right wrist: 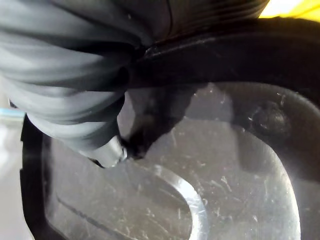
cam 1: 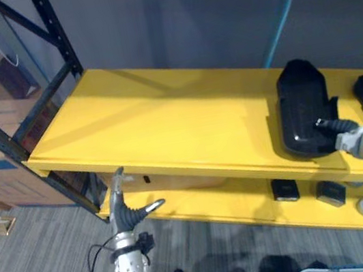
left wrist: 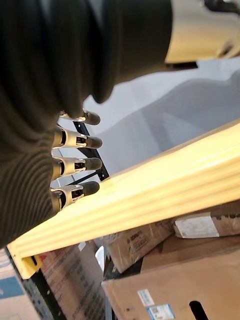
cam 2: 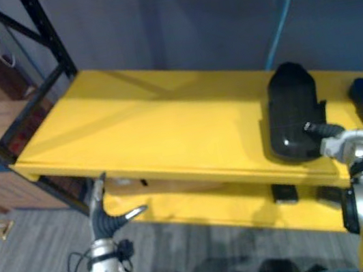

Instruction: Walk over and take plastic housings, then place them on the shelf

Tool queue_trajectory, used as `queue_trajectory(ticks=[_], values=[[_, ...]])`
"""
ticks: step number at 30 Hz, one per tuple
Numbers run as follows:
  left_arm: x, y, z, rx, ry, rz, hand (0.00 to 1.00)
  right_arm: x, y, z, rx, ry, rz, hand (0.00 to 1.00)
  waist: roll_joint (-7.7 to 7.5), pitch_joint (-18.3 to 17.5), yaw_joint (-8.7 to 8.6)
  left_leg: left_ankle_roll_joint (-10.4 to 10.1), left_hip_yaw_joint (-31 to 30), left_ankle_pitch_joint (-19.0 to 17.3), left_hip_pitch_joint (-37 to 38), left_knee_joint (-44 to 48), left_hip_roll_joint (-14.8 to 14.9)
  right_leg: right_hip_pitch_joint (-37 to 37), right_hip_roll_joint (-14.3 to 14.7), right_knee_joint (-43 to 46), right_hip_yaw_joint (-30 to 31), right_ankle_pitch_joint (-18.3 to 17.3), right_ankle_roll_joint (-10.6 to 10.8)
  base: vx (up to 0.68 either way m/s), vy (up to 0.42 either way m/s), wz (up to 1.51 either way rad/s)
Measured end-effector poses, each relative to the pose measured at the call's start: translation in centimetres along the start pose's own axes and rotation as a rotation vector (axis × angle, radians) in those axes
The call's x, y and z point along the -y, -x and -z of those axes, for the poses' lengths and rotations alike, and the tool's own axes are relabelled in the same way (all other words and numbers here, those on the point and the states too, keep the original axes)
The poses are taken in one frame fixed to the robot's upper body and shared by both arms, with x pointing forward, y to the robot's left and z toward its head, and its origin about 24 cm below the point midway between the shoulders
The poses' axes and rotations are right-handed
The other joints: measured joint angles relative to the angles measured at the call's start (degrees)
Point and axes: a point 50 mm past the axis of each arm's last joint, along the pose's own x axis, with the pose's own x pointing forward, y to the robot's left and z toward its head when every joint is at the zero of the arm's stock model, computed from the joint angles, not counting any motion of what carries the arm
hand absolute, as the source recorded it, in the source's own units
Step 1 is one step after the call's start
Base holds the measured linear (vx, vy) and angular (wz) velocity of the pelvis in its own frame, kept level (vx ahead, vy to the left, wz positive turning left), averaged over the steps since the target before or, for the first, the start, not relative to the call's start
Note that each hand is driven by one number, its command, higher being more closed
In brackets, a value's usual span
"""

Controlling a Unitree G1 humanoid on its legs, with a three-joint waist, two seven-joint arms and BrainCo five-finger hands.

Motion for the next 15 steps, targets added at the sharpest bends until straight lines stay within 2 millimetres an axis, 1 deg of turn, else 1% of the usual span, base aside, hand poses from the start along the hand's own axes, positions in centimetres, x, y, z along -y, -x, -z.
queue_trajectory(ticks=[3, 7, 8, 11, 15], values=[[-0.3, 0.0, 0.1, 0.005, -0.02, 0.005, 0.0, 0.0, 0.0, -0.1, 0.002, 0.001, 0.001, 1.0, -0.31, 0.4, 0.06, -0.1, -0.8, 0.2, -0.3, 0.1, -0.1, -0.1, 0.0, 0.0, -0.5, 0.0, 0.0, 0.02, -0.001, 0.13], [-0.6, 0.1, 0.4, -0.006, -0.025, 0.001, 0.0, -0.2, 0.0, -1.0, 0.025, -0.001, 0.015, 1.0, -0.28, 0.5, 0.11, -0.1, -1.2, 0.4, -0.4, 0.3, -0.2, -0.1, 0.0, 0.0, -1.0, 0.0, 0.0, 0.01, -0.004, 0.05], [-0.7, 0.2, 0.5, -0.018, -0.013, 0.0, 0.0, -0.3, 0.0, -1.4, 0.035, -0.002, 0.019, 0.0, -0.24, 0.5, 0.09, -0.1, -1.2, 0.4, -0.4, 0.3, -0.2, -0.1, 0.0, 0.0, -1.0, 0.0, 0.0, 0.0, 0.0, 0.0], [-0.7, 0.3, 0.6, -0.025, -0.01, 0.0, 0.0, -0.4, 0.0, -1.9, 0.049, -0.004, 0.037, 0.0, -0.21, 0.7, 0.1, -0.1, -1.2, 0.4, -0.4, 0.3, -0.2, -0.1, 0.0, 0.0, -1.0, 0.0, 0.0, 0.0, 0.0, 0.0], [-0.7, 0.5, 0.7, -0.032, -0.012, -0.001, 0.0, -0.2, 0.0, -2.2, 0.048, 0.012, 0.092, 0.0, -0.23, 0.8, 0.12, -0.1, -1.1, 0.4, -0.4, 0.3, -0.2, -0.1, 0.0, 0.0, -0.9, 0.0, 0.0, 0.0, 0.0, 0.0]])
